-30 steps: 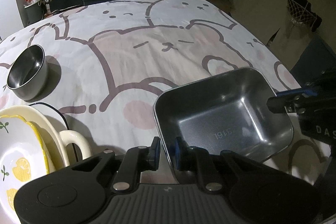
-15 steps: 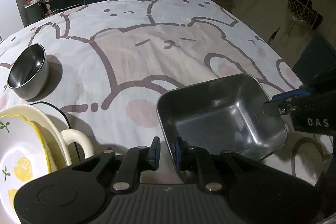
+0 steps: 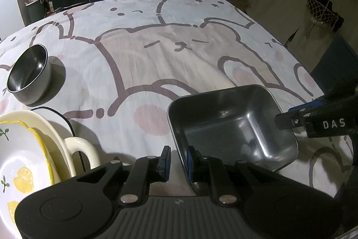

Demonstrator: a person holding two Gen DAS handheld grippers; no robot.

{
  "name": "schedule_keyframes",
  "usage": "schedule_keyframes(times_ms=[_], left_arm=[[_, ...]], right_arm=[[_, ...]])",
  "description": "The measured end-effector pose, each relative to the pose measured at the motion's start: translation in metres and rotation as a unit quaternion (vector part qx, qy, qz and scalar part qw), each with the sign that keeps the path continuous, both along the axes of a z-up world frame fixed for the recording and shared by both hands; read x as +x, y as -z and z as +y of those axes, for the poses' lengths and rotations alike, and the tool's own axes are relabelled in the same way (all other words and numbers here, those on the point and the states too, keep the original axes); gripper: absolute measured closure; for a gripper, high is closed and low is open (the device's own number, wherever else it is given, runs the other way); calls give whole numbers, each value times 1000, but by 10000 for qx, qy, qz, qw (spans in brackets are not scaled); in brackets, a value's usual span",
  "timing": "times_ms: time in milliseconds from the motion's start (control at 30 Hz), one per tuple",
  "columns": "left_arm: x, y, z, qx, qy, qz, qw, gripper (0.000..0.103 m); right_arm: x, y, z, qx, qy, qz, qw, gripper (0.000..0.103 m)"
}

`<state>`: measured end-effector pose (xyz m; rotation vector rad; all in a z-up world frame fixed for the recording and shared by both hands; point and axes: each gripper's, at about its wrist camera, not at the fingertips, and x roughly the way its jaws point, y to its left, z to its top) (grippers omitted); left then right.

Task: Organize plates and bowls
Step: 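Lower the steel tray and open the right gripper, then grasp the small round steel bowl by its rim with the left gripper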

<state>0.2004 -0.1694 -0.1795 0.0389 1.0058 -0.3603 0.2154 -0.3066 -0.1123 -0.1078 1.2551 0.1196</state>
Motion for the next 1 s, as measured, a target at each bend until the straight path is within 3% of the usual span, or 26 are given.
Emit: schedule_keyframes(times_ms=[167,500,600,767,867,933,1000], left_arm=[[1,0,1,-36,-10,35,10000,84],[1,-4,2,-232,-3,172,9996,84],[-1,-13,1,-245,72,141,9996,77],[-7,-42,4,-350,240,-44,9991,66],[-13,-70,8,-331,438,-266,9981,46],[-15,-88,13,-193,521,-467,9974,28],[-16,-103,20,-28,510,-680,9964,22]], right_arm=[[1,3,-11,187,119,38,9997,66],[-1,6,-10,225,60,74,9997,63],[-4,0,-10,357,3,70,9993,61],[-19,-28,-12,368,130,-315,9987,34],[-27,-47,-17,598,225,-648,9959,27],[-30,-58,-17,614,286,-879,9938,21],[-33,-70,-16,574,326,-1153,9911,12]])
